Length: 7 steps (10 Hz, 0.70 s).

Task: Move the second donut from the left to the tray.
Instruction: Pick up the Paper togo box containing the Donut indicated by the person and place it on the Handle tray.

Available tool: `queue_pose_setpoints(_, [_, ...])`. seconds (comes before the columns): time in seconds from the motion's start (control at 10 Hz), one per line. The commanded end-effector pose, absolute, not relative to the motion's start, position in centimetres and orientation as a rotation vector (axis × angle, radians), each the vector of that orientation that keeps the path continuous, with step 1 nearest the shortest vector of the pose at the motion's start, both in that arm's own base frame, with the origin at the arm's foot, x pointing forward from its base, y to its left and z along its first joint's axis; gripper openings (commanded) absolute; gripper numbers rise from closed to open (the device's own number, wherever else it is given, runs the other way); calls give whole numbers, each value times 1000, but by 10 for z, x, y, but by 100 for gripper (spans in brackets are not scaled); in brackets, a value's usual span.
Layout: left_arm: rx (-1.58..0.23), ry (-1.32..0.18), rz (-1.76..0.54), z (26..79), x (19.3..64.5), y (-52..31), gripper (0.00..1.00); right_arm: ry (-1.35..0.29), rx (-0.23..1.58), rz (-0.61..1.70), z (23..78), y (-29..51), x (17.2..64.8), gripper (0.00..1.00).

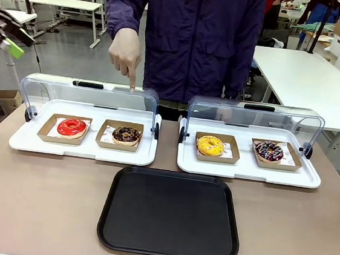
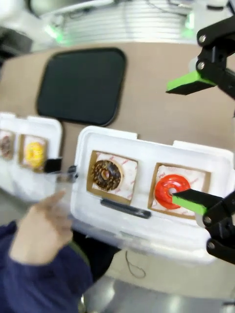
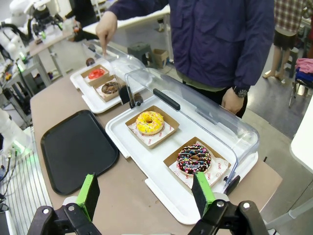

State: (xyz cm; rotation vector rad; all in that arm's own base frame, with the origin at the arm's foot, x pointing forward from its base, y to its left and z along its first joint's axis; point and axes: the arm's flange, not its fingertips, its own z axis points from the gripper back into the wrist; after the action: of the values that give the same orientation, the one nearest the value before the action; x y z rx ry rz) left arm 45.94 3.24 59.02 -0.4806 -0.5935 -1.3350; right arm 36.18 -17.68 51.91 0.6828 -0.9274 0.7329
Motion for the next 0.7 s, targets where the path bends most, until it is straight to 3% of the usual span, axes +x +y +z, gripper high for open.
queue_pose_setpoints(0.0, [-334,-479,-1482,581,460,-15,100,-967,686,746,521,-177,365,100])
queue_pose_setpoints(0.2, [-222,-355,-1625,552,459,-77,100,-967,686,746,521,-177,365,100])
queue_pose_setpoints(0.6, [-11,-303,-1672,474,442,-137,100,-967,686,746,521,-177,365,100])
